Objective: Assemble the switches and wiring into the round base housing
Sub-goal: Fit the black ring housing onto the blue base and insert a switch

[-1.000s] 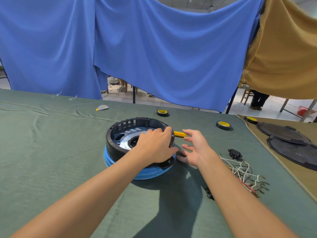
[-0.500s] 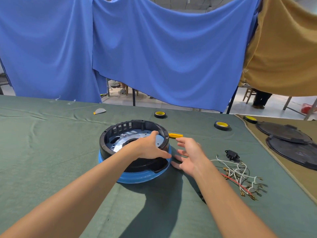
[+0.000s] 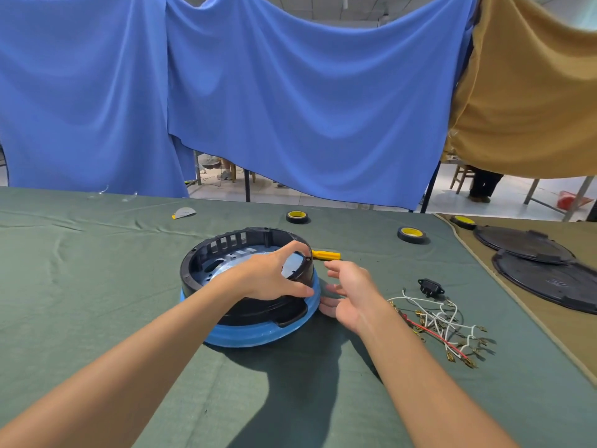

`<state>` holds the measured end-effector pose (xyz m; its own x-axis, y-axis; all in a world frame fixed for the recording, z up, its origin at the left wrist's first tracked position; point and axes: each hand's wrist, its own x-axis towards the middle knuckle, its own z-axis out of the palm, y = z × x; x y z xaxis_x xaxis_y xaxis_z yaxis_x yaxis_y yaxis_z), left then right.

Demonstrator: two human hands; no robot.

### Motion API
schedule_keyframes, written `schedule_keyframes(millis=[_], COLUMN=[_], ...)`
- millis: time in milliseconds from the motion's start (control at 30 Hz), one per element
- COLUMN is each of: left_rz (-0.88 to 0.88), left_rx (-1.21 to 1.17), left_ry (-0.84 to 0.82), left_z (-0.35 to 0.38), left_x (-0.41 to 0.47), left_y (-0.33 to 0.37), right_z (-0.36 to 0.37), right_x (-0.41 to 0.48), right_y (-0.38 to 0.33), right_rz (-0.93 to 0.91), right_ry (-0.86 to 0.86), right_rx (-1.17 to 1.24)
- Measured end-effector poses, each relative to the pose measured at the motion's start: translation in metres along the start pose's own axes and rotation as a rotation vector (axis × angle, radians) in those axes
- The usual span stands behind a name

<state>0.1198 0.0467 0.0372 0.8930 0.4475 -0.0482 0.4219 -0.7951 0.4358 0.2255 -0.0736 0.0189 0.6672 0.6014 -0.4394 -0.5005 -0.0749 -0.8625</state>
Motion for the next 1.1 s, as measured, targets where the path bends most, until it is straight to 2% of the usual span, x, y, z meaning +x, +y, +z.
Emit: schedule_keyframes(millis=[300, 533, 733, 900, 1100], left_rz=[0.027, 0.075, 0.046, 0.044, 0.046], left_rx=[-0.012, -0.056, -0.106, -0.261, -0.399], left_ry=[0.037, 0.095, 0.104, 0.287, 0.424], left_z=[-0.006, -0.012, -0.016, -0.03, -0.032], left_x=[-0.007, -0.016, -0.021, -0.02, -0.023], left_y=[-0.002, 0.005, 0.011, 0.016, 0.017], right_z=[0.003, 0.005, 0.009, 0.022, 0.028], right_x=[-0.002, -0.01, -0.011, -0.015, -0.026], right_y=[0.009, 0.009, 0.012, 0.002, -0.008], right_rz=[0.169, 0.153, 0.121, 0.014, -0.135], right_ry=[-0.067, -0.12, -0.171, -0.212, -0.283], right_rx=[0.263, 0.341, 0.412, 0.429, 0.476])
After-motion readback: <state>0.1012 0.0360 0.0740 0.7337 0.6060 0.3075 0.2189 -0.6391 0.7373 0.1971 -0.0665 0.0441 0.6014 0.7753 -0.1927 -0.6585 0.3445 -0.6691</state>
